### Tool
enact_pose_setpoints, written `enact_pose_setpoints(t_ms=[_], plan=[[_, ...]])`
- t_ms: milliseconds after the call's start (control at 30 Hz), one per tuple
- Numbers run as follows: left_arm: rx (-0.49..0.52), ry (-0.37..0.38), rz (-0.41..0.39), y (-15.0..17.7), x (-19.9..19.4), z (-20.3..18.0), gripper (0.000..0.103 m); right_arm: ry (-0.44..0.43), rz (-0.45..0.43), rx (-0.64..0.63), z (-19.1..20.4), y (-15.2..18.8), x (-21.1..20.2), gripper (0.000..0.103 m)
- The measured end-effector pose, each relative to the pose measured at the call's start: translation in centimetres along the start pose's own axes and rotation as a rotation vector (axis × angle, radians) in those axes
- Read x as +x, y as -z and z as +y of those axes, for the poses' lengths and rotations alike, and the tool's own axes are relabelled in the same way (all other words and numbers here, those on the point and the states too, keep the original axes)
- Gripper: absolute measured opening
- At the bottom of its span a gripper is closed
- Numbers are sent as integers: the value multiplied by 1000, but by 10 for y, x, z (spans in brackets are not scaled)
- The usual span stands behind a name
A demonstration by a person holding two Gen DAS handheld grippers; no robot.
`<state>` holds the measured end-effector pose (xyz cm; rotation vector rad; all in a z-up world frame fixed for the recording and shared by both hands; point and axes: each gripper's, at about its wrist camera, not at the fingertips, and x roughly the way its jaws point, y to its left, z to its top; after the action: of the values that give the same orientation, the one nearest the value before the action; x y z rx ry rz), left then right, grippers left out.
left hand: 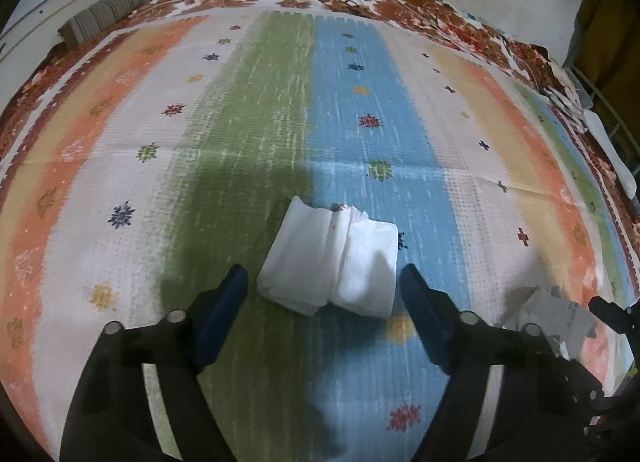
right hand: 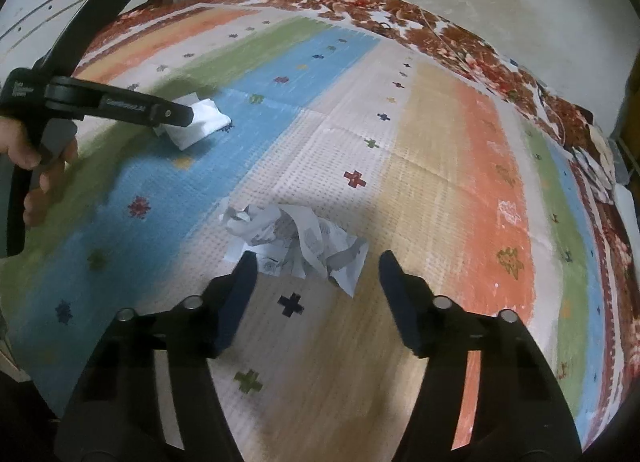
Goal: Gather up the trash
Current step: 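Close the left tool on the white tissue while the right tool grasps the crumpled wrapper, then carry the white tissue and crumpled wrapper in both tools over the black bin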
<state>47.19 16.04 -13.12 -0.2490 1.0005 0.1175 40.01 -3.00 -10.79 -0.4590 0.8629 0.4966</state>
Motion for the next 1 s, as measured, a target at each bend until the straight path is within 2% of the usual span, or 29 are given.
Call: enact_pose_setpoints(t_ms=[67, 100, 133, 167, 267, 367, 500, 700, 1000], plan=[[-1, -3, -5, -1, 4, -1, 69, 4, -10, -39, 2, 0, 3, 53], [5, -11, -6, 0, 6, -2, 62, 2, -13, -53, 3, 0, 5, 50], [13, -27, -7, 0, 8, -2, 57, 1, -12, -58, 3, 0, 6, 44], [15, -33, -6, 0, 9, -2, 46, -1, -10, -57, 2, 0, 8, 37], [6, -30, -10, 1, 11, 0, 39, -19, -7, -62, 4, 0, 11, 29], [24, -52, -6, 2, 12, -2, 26, -16, -3, -78, 8, 0, 12, 16], [27, -60, -2, 3, 11, 0, 13, -18, -4, -80, 10, 0, 12, 8], [27, -62, 9, 4, 4, -1, 8, -24, -5, -87, 15, -4, 4, 5], [32, -26, 29, 9, -29, -20, 7, -49, -1, 29, 4, -7, -24, 5]])
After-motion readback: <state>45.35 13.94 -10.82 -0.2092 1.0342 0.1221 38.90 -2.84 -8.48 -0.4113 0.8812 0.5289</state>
